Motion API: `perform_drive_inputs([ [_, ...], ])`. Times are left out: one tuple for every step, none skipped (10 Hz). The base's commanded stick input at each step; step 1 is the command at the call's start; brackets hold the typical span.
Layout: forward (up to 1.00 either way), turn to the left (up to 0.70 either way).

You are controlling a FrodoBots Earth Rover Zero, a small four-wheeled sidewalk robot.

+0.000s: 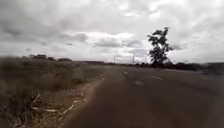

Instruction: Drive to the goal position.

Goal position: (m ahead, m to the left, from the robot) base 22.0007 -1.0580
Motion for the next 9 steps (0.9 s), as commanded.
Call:
perform_drive_inputs([
  [0.5,0.0],
  [0.5,0.0],
  [0.5,0.0],
  [0.5,0.0],
  [0.5,0.0],
  [0.5,0.0],
  [0.5,0.0],
  [0.5,0.0],
  [0.5,0.0],
])
